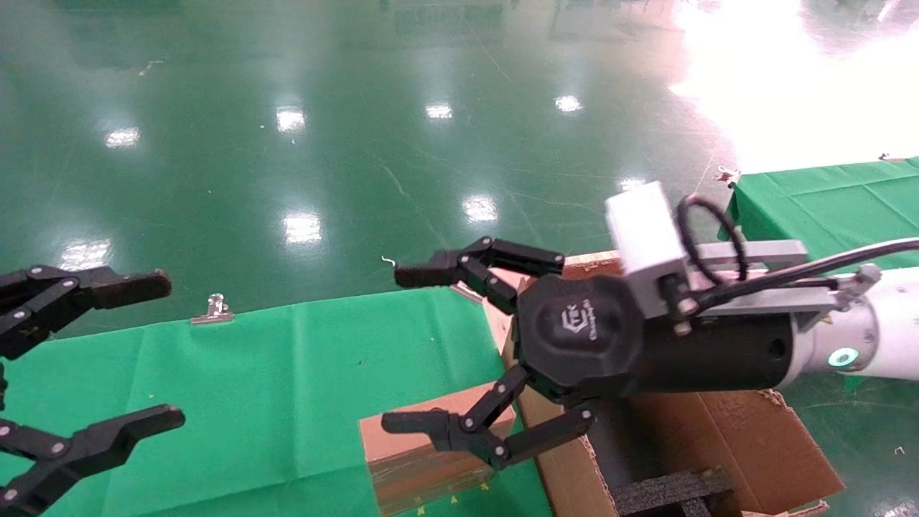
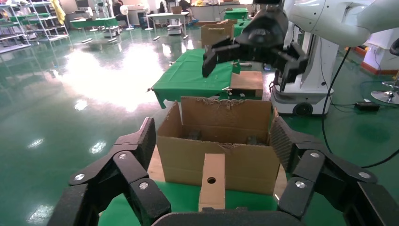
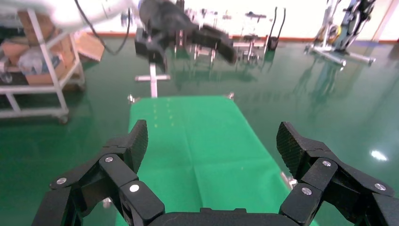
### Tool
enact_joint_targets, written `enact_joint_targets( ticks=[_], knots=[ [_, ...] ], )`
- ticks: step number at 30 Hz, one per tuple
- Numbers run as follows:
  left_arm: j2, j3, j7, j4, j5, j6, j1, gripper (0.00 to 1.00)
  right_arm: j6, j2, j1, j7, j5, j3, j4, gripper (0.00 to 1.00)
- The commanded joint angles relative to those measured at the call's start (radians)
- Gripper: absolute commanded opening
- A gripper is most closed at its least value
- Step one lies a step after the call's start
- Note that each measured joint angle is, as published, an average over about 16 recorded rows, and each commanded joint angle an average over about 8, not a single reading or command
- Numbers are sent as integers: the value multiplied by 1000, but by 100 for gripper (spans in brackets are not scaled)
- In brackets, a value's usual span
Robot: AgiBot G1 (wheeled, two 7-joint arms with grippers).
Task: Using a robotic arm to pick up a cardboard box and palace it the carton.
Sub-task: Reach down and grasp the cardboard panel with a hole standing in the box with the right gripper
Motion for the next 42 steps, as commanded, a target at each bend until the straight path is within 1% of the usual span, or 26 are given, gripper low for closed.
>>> enact_joint_targets(
  ticks=[1,5,13,25,32,38,39,42],
  knots=[
    [0,0,0,0,0,0,0,0,-1,-1,8,0,-26,-11,-4,100],
    [0,0,0,0,0,0,0,0,-21,-20,62,3,-136,-64,-16,100],
    [0,0,0,0,0,0,0,0,-54,-87,170,22,-351,-183,-20,100],
    [0,0,0,0,0,0,0,0,-51,-191,294,63,-614,-333,2,100],
    [0,0,0,0,0,0,0,0,-50,-247,355,73,-743,-403,1,100],
    [0,0,0,0,0,0,0,0,-61,-286,394,56,-808,-457,-18,100],
    [0,0,0,0,0,0,0,4,-63,-292,399,52,-814,-465,-22,100],
    [0,0,0,0,0,0,0,42,-65,-304,411,41,-825,-488,-32,100]
  ],
)
